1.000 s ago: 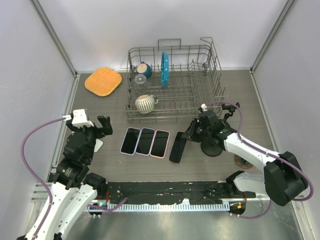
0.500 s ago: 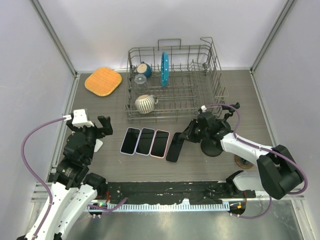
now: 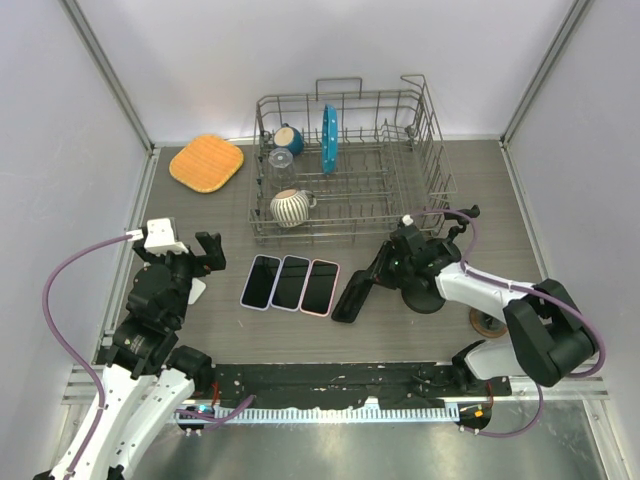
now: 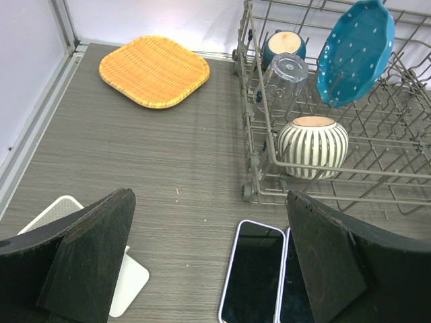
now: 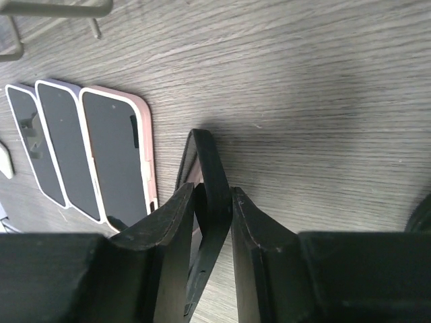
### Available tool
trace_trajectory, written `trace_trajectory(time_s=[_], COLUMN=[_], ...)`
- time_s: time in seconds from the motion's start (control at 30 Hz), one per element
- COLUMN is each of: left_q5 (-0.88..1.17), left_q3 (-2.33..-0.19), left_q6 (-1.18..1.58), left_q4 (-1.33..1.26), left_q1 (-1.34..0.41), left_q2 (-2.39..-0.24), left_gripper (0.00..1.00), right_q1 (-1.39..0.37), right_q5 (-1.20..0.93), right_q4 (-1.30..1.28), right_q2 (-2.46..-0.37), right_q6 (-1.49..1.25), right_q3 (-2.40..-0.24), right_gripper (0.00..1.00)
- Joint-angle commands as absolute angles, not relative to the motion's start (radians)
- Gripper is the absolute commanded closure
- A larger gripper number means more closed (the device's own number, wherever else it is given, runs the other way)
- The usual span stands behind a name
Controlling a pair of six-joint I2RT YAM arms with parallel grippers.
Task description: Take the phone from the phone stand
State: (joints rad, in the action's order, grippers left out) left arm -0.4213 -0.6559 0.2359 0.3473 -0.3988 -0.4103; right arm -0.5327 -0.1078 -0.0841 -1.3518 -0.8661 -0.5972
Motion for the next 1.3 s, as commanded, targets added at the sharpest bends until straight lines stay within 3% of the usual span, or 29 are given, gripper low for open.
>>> trace_trajectory(time_s=[0.0,0.4,0.83,1.03,1.27], left_q5=[-0.408,-0.403,-0.4,-0.4,-0.397], left_q3=[-0.657,-0.657,-0.657,-0.657,-0.657], left_q6=[0.242,0.242,0.242,0.244,0.247], left_q4=[0.308,0.307,0.307,0.305,0.304], left_q1=[-0.393,-0.393,-0.393,-0.394,-0.394], left_q2=[-0.41,-0.414,-0.407,-0.399,-0.391], left_gripper=[0.0,0.0,0.0,0.0,0.0], right_q1=[-0.54,-0.548,-0.592,-0.661,-0.721], right_q5=[-0.063,0.029,0.028,-0.054,-0.098], right_q4=[-0.124,-0.221,-0.295,-0.23,-0.125], right_q2=[-1.391,-1.385,-1.321,-1.327,-1.38], right_q6=[-0.807,-0.764,-0.808,-0.894,-0.937], right_q3=[-0.627,-0.678,-0.655,-0.585,-0.581], right_gripper=[0.67,0.44,0.36,0.29,0.3])
